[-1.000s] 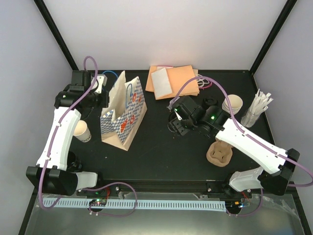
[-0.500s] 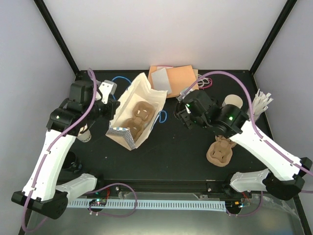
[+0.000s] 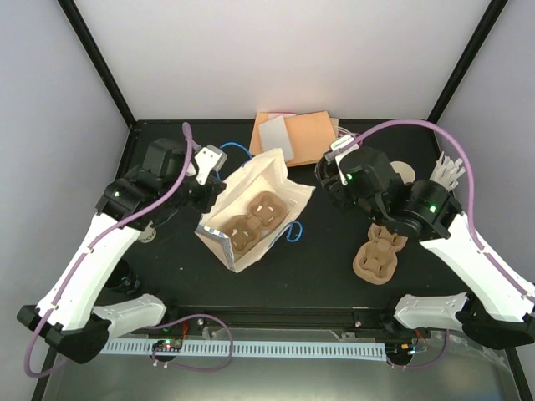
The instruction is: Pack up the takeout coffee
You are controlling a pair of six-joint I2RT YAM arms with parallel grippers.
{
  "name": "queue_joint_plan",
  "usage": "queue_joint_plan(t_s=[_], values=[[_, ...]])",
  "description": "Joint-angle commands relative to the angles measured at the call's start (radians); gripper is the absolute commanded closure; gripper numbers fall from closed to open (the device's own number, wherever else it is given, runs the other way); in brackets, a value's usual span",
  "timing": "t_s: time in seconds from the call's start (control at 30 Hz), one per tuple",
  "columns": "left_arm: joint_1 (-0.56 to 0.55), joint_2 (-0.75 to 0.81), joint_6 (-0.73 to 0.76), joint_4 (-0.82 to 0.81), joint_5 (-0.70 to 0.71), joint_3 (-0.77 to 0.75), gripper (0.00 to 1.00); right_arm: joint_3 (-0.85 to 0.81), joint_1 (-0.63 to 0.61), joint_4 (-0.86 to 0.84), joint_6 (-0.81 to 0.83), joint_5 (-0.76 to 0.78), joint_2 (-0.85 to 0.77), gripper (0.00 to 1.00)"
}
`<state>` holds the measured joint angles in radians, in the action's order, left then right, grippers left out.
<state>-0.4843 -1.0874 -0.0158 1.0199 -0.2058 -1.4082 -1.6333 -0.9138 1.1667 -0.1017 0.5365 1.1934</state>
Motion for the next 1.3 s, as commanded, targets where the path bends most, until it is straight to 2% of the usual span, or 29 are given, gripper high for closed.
queue_joint_plan(t_s=[0.0, 0.1, 0.23, 0.47, 0.57, 0.73, 1.27], values=[[-0.041, -0.033, 0.017, 0.015, 0.05, -0.067, 0.98, -0.087, 0.004, -0.021, 0.049, -0.003, -0.028, 0.39], [-0.06, -0.044, 0.016, 0.011, 0.061, -0.082, 0.98, -0.157, 0.004, 0.003, 0.072, -0.052, -0.002, 0.39], [-0.07, -0.054, 0.016, 0.013, 0.065, -0.101, 0.98, -0.185, 0.004, -0.036, 0.1, -0.214, -0.008, 0.4], [-0.085, -0.057, 0.024, 0.004, 0.063, -0.113, 0.98, -0.147, 0.001, -0.12, 0.149, -0.491, -0.017, 0.43], [-0.093, -0.06, 0.04, 0.002, 0.062, -0.112, 0.98, -0.104, -0.03, -0.146, 0.177, -0.546, 0.0, 0.44], [-0.105, -0.068, 0.062, 0.0, 0.058, -0.115, 0.99, 0.011, -0.079, -0.207, 0.199, -0.525, 0.011, 0.45], [-0.164, -0.064, 0.163, -0.007, 0.008, -0.116, 0.98, 0.263, -0.283, -0.258, 0.241, -0.365, 0.052, 0.45]])
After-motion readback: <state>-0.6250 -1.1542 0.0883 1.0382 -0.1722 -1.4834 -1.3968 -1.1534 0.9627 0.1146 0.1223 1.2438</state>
